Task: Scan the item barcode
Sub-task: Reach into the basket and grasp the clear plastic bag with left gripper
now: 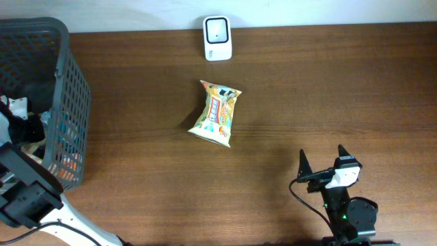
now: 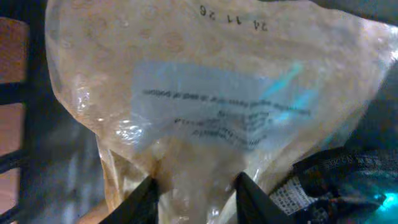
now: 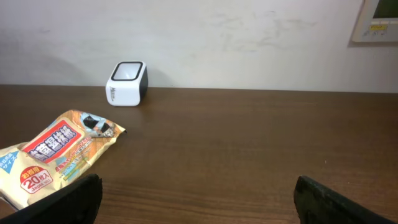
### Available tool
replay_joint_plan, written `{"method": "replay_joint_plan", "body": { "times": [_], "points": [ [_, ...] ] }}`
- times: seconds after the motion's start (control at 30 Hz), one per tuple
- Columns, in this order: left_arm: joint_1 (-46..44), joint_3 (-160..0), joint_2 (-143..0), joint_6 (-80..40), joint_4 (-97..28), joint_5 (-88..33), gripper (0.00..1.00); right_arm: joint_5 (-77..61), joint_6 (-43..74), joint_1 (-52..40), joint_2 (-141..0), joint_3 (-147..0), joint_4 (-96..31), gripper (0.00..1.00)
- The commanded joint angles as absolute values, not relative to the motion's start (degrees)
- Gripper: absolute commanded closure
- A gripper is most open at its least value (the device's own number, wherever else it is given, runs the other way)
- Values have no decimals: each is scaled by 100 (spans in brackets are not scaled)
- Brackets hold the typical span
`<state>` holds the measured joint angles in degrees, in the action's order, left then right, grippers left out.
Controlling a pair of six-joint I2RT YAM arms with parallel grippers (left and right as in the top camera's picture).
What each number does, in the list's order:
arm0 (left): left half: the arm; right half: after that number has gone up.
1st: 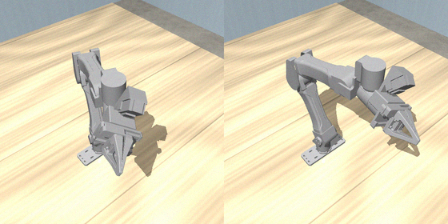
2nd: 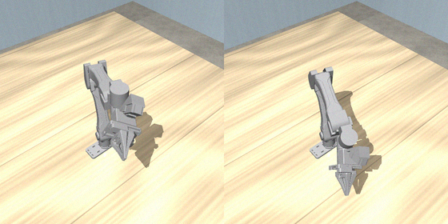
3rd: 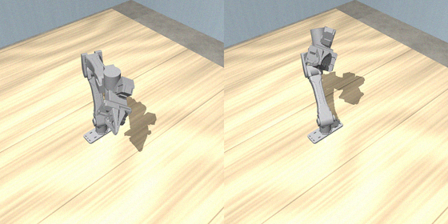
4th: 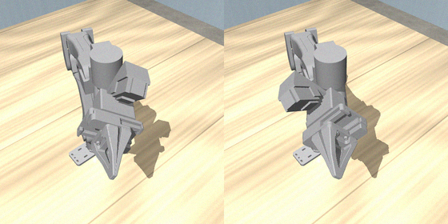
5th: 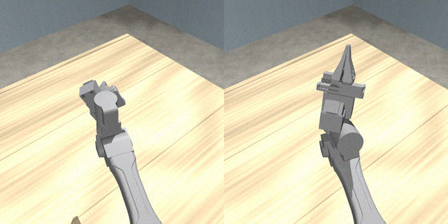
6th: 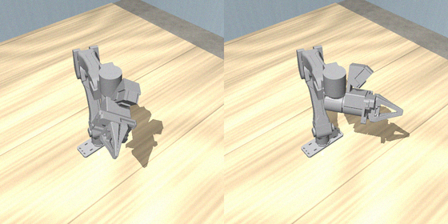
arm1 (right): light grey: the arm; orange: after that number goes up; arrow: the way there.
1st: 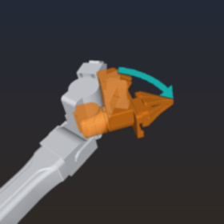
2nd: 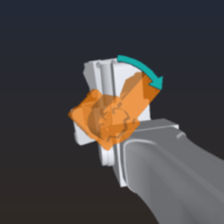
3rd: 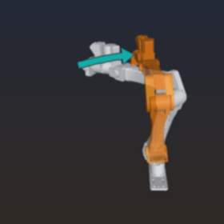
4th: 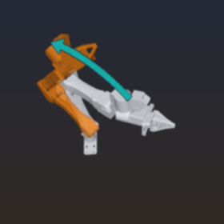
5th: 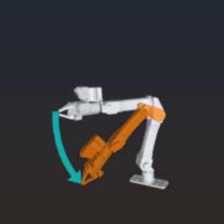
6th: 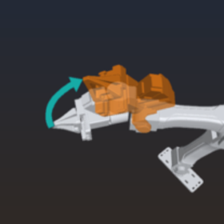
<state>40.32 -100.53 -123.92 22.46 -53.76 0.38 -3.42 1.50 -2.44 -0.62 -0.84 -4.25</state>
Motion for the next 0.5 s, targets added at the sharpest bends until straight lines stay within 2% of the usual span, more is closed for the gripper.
{"method": "replay_joint_plan", "body": {
  "times": [0.0,0.23,0.3,0.33,0.37,0.4,0.43,0.47],
  "points": [
    [4066,-10372,-11896,2021,-5358,-45,100,-274,174,-217,-21,-32,-427,2],
    [4066,-10545,-11146,2021,-5190,-888,98,-274,174,-217,-21,-32,-427,2],
    [4066,-10543,-11080,2023,-5205,-843,75,-274,174,-217,-21,-32,-427,2],
    [4066,-10536,-11091,2023,-5264,-716,68,-272,174,-217,-21,-32,-427,2],
    [4066,-10516,-11118,2025,-5325,-552,65,-272,174,-217,-21,-32,-427,2],
    [4066,-10501,-11153,2025,-5393,-392,55,-274,174,-217,-21,-32,-427,2],
    [4069,-10499,-11231,2025,-5478,-231,41,-272,174,-217,-21,-32,-427,2],
    [4066,-10499,-11299,2025,-5524,-143,38,-272,174,-217,-21,-32,-427,2]
  ]
}}
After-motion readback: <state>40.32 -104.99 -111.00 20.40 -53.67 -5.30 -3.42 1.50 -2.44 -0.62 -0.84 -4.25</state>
